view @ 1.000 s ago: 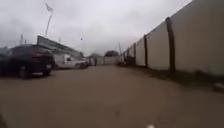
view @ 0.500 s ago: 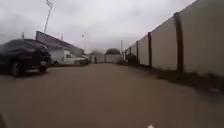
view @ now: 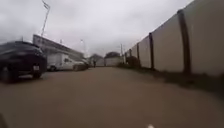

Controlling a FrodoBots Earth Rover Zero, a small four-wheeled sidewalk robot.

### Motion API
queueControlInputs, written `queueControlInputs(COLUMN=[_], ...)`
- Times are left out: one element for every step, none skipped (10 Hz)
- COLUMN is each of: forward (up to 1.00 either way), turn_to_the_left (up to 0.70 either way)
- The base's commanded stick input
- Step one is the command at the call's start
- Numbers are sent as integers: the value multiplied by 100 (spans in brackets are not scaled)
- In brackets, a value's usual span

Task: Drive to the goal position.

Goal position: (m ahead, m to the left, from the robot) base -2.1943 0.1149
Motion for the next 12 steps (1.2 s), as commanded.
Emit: queueControlInputs(forward=[100, 100, 100, 100, 100, 100, 100, 100, 100, 100, 100, 100], turn_to_the_left=[0, 0, 0, 0, 0, 0, 0, 0, 0, 0, 0, 0])
